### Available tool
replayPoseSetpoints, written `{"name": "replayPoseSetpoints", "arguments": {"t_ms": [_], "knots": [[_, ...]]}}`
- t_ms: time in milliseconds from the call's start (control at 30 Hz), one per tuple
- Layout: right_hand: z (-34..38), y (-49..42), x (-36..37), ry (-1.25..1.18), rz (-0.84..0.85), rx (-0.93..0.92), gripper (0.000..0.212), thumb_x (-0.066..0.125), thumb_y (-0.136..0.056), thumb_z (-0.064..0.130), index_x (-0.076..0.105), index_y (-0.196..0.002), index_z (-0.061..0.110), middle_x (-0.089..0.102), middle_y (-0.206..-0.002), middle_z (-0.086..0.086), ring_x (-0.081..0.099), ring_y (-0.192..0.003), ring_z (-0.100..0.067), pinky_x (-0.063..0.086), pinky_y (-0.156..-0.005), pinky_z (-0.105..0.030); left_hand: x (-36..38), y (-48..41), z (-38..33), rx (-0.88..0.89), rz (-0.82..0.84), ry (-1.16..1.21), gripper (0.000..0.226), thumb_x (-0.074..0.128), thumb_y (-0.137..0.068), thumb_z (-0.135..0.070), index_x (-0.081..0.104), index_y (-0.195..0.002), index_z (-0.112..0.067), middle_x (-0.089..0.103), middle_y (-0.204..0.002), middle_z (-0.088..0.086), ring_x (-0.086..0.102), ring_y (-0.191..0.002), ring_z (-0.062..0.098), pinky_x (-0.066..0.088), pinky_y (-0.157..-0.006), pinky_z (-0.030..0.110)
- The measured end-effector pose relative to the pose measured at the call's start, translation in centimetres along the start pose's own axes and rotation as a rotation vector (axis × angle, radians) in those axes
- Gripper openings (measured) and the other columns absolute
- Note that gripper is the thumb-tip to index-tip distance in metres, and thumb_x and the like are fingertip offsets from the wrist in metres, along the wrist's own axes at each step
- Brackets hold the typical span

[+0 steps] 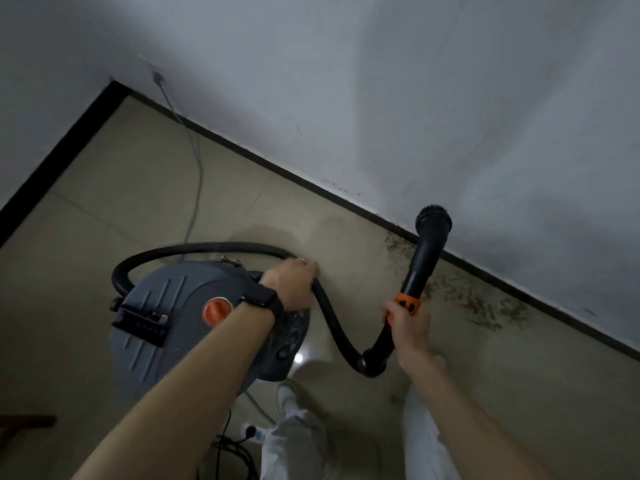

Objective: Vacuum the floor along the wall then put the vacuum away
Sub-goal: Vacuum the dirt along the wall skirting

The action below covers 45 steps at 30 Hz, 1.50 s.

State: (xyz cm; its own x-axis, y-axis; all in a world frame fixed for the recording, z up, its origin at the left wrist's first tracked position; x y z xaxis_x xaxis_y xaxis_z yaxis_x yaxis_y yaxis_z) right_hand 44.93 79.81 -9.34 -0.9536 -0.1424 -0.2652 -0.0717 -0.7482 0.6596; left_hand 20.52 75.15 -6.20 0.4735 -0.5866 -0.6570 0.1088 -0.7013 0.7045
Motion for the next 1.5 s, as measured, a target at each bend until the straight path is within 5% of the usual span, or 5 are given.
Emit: {"name": "replayPoseSetpoints", "arguments": {"t_ms": [300, 833, 1000, 1200, 1500], "knots": [[-7.5, -14.6, -5.2, -0.203, 0.305, 0.378, 0.031, 0.068, -0.083, -0.005, 0.048, -0.065, 0.01, 0.053, -0.061, -0.01, 0.057, -0.063, -0.024, 0.046, -0.068, -0.033, 17.7, -11.6, -16.1, -0.136, 0.533, 0.304, 0.082, 0.082, -0.075, -0.033, 0.045, -0.147, -0.025, 0.053, -0.146, 0.001, 0.054, -0.128, 0.027, 0.049, -0.1, 0.034], [-23.4, -31.9, 4.0, -0.238, 0.371, 0.473, 0.023, 0.069, -0.096, 0.016, 0.053, -0.109, 0.006, 0.062, -0.073, -0.009, 0.065, -0.064, -0.023, 0.057, -0.069, -0.039, 32.5, -27.0, -8.6, -0.31, 0.409, 0.158, 0.042, 0.079, -0.075, -0.051, 0.059, -0.094, -0.02, 0.06, -0.081, -0.002, 0.062, -0.074, 0.021, 0.053, -0.069, 0.032], [-25.1, -35.5, 9.3, -0.161, 0.353, 0.302, 0.015, 0.066, -0.096, 0.013, 0.053, -0.093, 0.006, 0.055, -0.063, -0.007, 0.053, -0.05, -0.018, 0.05, -0.052, -0.033, 36.5, -32.3, -5.6, -0.315, 0.315, 0.474, 0.022, 0.079, -0.067, -0.034, 0.063, -0.074, -0.02, 0.068, -0.075, -0.001, 0.067, -0.07, 0.017, 0.053, -0.061, 0.027], [-27.3, -41.4, 11.4, -0.077, 0.191, 0.185, 0.023, 0.064, -0.088, 0.016, 0.047, -0.102, 0.01, 0.055, -0.076, -0.007, 0.051, -0.039, -0.014, 0.048, -0.048, -0.032, 39.5, -38.9, -4.9, -0.243, 0.272, 0.785, 0.009, 0.073, -0.074, -0.017, 0.067, -0.078, -0.012, 0.076, -0.081, 0.007, 0.074, -0.075, 0.025, 0.062, -0.081, 0.043], [-27.9, -46.9, 15.2, 0.247, 0.139, -0.111, 0.038, 0.058, -0.092, 0.031, 0.034, -0.114, 0.012, 0.071, -0.091, -0.013, 0.069, -0.071, -0.024, 0.057, -0.059, -0.035, 41.0, -44.7, -3.8, -0.173, 0.464, 1.417, 0.01, 0.055, -0.056, 0.004, 0.053, -0.061, -0.005, 0.058, -0.064, 0.012, 0.062, -0.06, 0.026, 0.056, -0.068, 0.033]]}}
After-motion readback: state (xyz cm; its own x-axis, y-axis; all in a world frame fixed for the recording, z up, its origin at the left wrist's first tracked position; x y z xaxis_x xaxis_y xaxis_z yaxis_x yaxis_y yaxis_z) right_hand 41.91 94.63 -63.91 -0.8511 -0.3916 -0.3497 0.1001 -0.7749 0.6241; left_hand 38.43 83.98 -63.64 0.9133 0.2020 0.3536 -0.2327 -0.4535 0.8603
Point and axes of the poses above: each hand's wrist, its own y-axis away from the middle knuckle, its own x-axis out of the palm, z = x × y, the point moved 6 cm from there along -y, towards the middle knuckle
